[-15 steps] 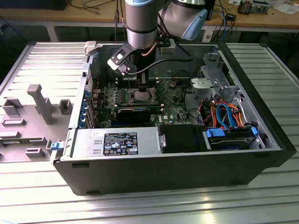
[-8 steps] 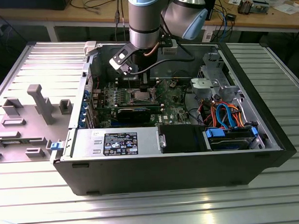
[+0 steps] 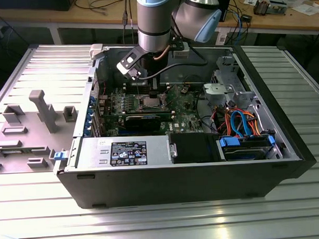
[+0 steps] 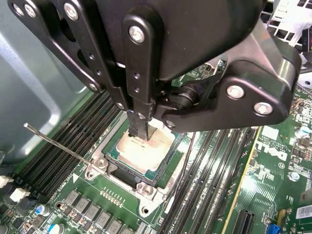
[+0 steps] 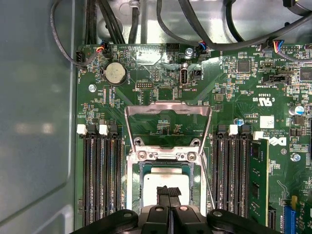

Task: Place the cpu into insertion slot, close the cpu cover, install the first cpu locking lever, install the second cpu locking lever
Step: 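Close the cpu cover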

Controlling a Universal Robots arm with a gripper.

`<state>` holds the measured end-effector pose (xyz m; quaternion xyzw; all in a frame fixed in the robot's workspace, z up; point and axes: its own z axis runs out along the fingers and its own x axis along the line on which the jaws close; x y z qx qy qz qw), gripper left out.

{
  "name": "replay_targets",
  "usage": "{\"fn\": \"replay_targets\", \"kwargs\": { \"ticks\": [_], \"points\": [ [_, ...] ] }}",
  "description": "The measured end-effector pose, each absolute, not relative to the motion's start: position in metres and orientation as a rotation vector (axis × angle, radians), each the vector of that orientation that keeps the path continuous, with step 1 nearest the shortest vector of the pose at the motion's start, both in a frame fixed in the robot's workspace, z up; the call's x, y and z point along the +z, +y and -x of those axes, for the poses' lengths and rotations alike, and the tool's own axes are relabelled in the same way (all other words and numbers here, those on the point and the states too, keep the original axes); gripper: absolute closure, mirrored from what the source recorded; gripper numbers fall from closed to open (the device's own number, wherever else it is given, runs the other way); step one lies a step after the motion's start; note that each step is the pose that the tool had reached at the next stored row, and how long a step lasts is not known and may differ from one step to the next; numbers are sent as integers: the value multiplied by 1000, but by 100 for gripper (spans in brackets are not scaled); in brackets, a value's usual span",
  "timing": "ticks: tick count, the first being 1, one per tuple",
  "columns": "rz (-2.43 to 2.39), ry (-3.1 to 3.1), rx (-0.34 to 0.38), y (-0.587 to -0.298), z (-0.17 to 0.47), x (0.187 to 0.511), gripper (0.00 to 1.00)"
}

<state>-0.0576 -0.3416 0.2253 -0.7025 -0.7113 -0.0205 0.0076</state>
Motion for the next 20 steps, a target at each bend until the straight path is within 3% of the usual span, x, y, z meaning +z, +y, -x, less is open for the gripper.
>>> {"fn": "replay_targets", "kwargs": {
  "ticks": [20],
  "points": [
    [2200,-2218,-55,-341,58,245,89]
  ]
}}
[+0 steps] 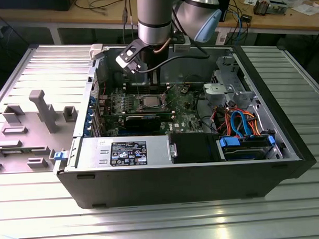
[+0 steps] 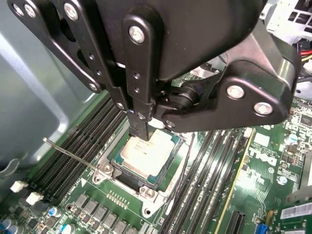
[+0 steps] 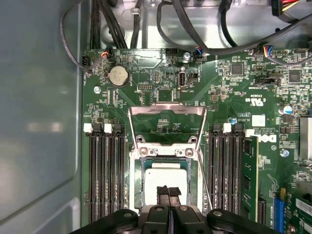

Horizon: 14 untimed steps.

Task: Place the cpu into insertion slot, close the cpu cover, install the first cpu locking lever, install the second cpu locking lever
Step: 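Close the cpu cover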

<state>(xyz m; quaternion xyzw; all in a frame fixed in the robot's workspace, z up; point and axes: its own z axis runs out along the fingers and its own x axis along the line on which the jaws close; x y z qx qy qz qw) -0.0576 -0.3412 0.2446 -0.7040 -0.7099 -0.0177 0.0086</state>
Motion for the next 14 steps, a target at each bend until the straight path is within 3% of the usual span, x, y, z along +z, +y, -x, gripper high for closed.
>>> {"fn": "replay_targets", "kwargs": {
  "ticks": [14],
  "points": [
    [2216,-2206,-37,-341,58,276,89]
  ]
}}
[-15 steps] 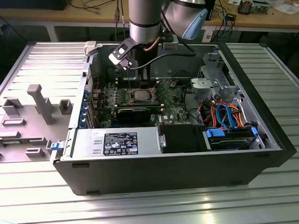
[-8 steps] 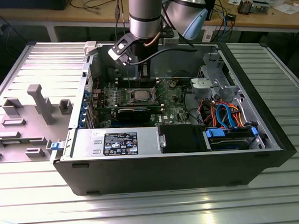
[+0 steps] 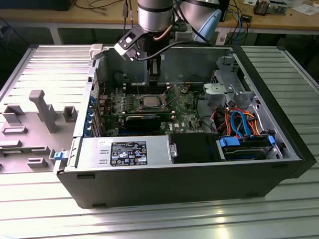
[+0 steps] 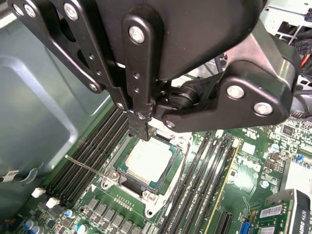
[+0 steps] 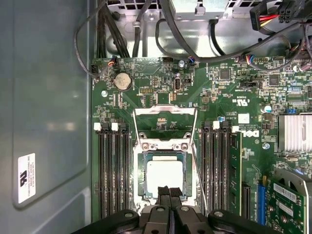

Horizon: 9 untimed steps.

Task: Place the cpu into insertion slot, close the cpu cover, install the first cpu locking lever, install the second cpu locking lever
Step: 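Close the cpu cover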

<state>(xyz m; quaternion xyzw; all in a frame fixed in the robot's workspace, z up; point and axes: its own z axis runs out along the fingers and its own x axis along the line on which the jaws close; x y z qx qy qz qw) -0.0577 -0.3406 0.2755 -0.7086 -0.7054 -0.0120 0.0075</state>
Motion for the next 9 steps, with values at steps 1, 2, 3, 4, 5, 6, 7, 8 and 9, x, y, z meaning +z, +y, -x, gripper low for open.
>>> {"fn": "replay_targets", "kwargs": {
  "ticks": [1,2,3,4,5,6,7,8,9],
  "points": [
    [2217,-2205,-38,-341,58,276,89],
    [2217,-2204,-37,-341,58,277,89],
    [2218,-2203,-37,-341,58,277,89],
    [2219,-2202,-38,-341,58,277,89],
    [2219,-2202,-38,-341,58,277,89],
    [2219,-2202,-37,-341,58,277,89],
    [2219,-2202,-37,-341,58,277,89],
    [2219,-2202,-37,-341,58,277,89],
    [2219,-2202,-37,-341,57,277,89]
  ]
}}
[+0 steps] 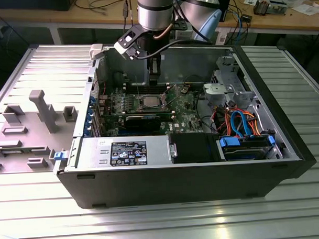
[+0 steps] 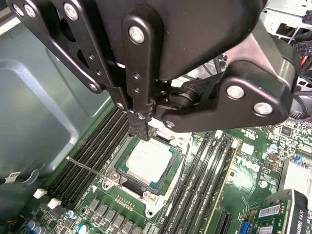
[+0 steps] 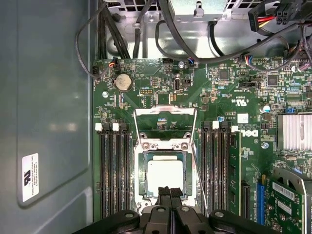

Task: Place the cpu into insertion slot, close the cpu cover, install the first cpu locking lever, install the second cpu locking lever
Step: 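Close the cpu cover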

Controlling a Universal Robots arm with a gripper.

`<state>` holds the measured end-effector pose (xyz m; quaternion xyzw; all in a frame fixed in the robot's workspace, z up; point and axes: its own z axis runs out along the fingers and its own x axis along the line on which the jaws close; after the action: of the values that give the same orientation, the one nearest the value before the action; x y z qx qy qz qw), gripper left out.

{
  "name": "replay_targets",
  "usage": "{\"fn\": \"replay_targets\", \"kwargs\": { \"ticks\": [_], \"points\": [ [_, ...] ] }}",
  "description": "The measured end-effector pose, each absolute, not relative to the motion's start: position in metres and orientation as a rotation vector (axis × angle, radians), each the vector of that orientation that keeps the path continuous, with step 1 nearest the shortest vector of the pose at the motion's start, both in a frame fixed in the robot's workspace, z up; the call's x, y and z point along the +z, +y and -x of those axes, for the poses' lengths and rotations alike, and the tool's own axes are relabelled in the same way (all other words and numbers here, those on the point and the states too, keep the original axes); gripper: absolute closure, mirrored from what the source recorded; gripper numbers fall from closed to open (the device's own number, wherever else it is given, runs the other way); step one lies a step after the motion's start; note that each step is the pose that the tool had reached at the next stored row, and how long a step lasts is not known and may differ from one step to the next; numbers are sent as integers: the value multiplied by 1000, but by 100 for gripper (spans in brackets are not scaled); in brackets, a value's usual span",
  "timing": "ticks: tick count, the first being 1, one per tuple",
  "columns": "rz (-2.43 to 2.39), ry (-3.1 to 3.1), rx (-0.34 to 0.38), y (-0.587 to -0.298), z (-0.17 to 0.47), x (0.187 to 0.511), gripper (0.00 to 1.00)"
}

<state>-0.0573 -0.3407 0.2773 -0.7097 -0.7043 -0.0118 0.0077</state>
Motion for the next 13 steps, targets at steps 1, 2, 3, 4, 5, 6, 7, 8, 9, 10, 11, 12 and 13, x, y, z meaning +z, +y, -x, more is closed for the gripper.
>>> {"fn": "replay_targets", "kwargs": {
  "ticks": [1,2,3,4,5,6,7,8,9,10,11,12,13],
  "points": [
    [2219,-2202,-37,-341,56,277,89],
    [2219,-2202,-37,-341,54,277,89],
    [2219,-2202,-37,-341,52,277,89],
    [2219,-2202,-37,-341,51,277,89],
    [2219,-2202,-37,-341,51,277,89],
    [2219,-2202,-37,-341,51,277,89],
    [2219,-2202,-37,-341,51,277,89],
    [2219,-2202,-37,-341,51,277,89],
    [2219,-2202,-37,-341,51,277,89],
    [2219,-2202,-37,-341,51,277,89],
    [2219,-2202,-37,-341,51,277,89],
    [2219,-2202,-37,-341,51,277,89],
    [2219,-2202,-37,-341,51,277,89]
  ]
}}
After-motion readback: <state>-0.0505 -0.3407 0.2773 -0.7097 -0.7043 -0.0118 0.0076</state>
